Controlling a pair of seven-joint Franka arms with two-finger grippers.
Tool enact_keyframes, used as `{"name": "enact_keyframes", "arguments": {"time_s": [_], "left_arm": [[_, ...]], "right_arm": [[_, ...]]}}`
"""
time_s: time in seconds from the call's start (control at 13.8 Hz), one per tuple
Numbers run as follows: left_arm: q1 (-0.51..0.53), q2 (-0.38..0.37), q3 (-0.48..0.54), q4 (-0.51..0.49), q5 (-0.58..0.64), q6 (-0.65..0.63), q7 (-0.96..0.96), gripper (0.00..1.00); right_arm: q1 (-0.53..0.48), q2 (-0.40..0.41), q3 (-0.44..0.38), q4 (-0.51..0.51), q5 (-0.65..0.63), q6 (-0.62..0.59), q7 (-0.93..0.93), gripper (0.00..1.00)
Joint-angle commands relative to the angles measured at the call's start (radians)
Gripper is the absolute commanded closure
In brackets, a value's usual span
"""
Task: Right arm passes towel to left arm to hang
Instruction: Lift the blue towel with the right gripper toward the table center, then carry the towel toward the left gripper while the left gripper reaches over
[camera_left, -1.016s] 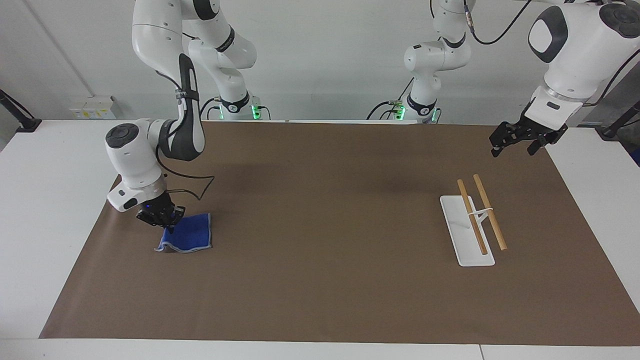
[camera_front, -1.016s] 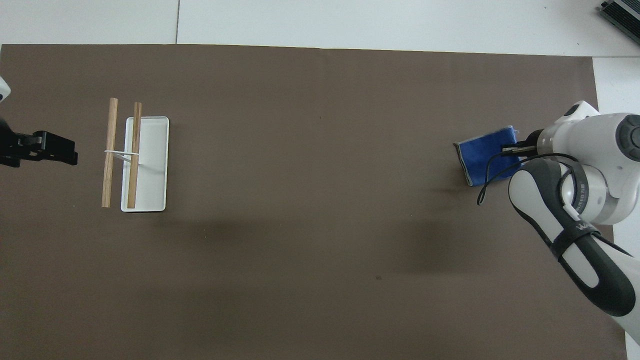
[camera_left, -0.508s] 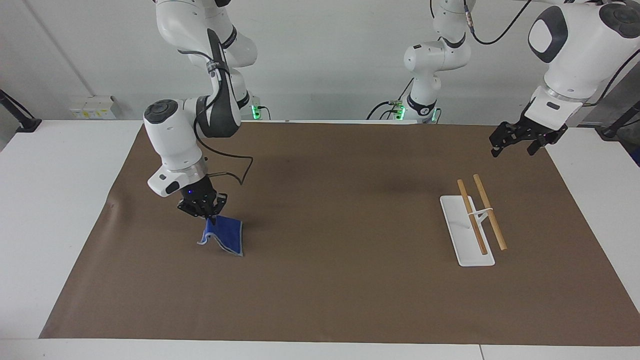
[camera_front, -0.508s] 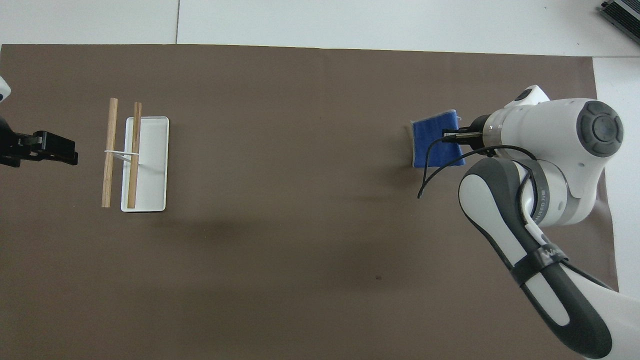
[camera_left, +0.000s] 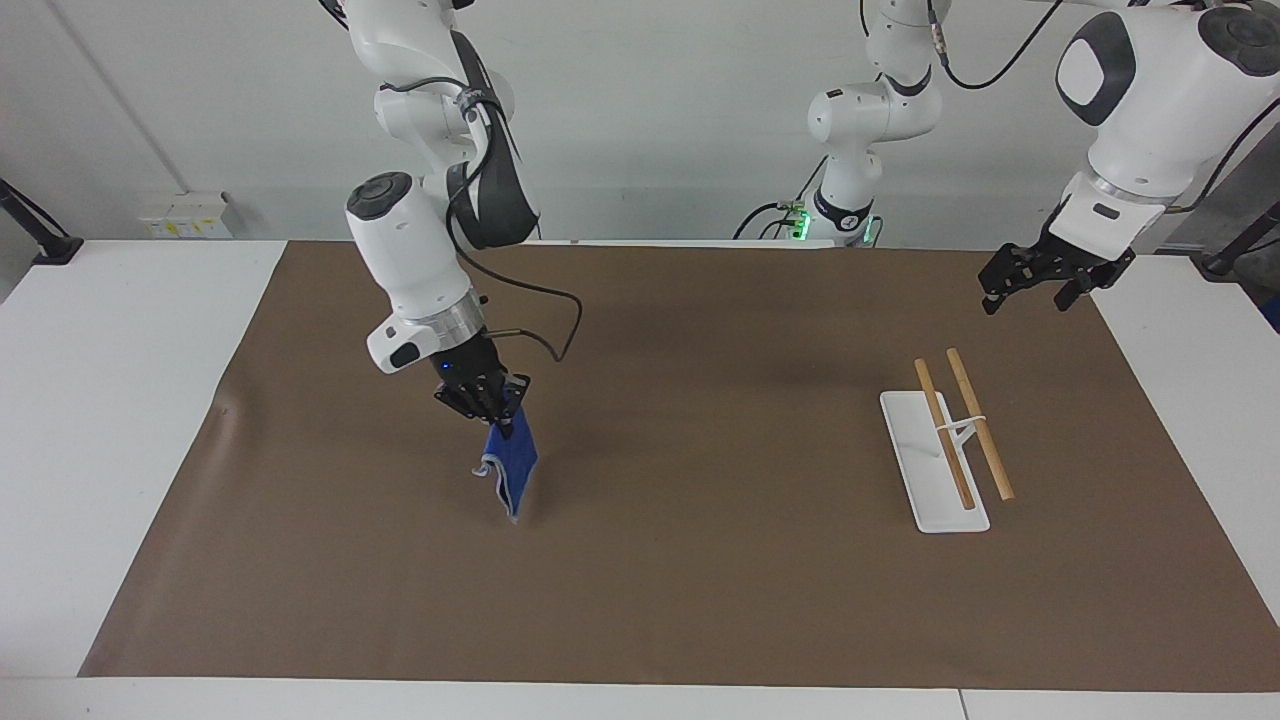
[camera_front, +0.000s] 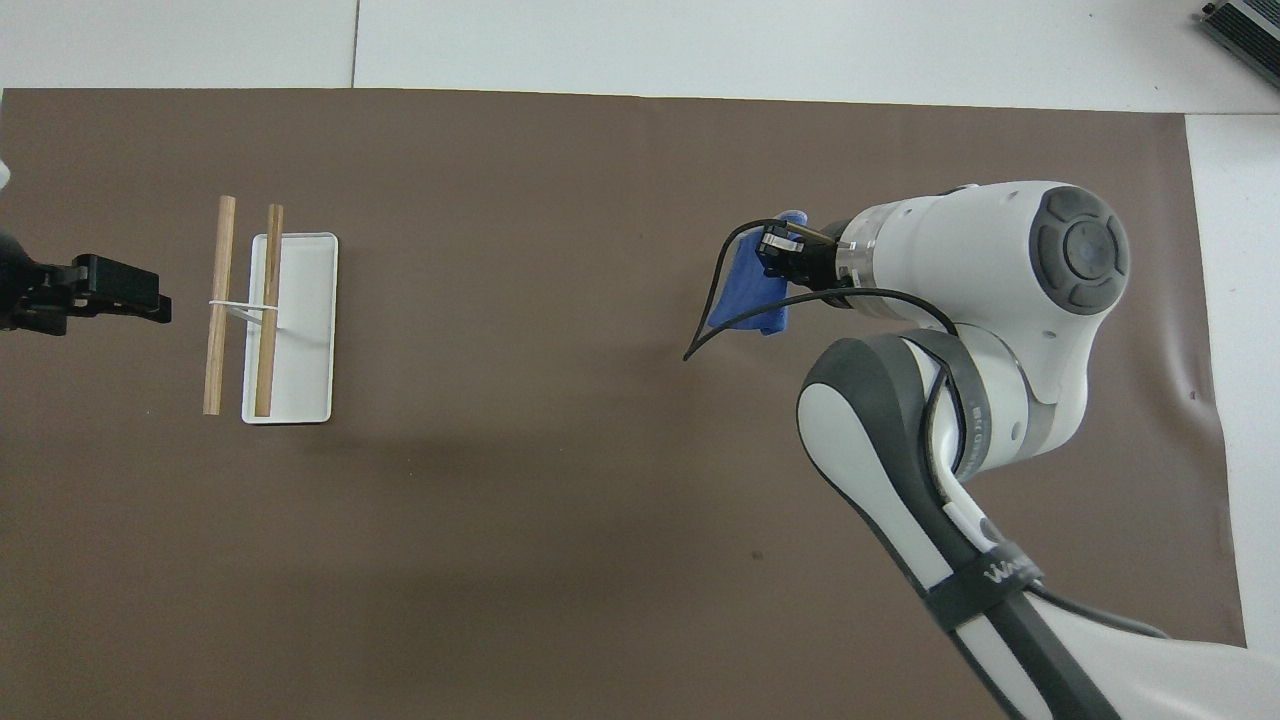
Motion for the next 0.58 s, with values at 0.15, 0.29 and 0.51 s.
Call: {"name": "enact_keyframes", "arguments": {"time_s": [0.15, 0.29, 0.51], "left_arm": [[0.036, -0.095, -0.005, -0.18, -0.165, 0.144, -0.167, 0.0], [0.027, -0.113, -0.005, -0.24, -0.235, 0.239, -0.288, 0.0], [0.008, -0.112, -0.011, -0.242, -0.266, 0.276, -0.486, 0.0]], "right_arm": [[0.063, 0.049, -0.001, 0.114, 0.082, -0.01, 0.248, 1.0], [0.092, 0.061, -0.001, 0.143, 0.109, -0.007, 0.314, 1.0], [0.131, 0.07, -0.001, 0.157, 0.11, 0.001, 0.437, 1.0]]}}
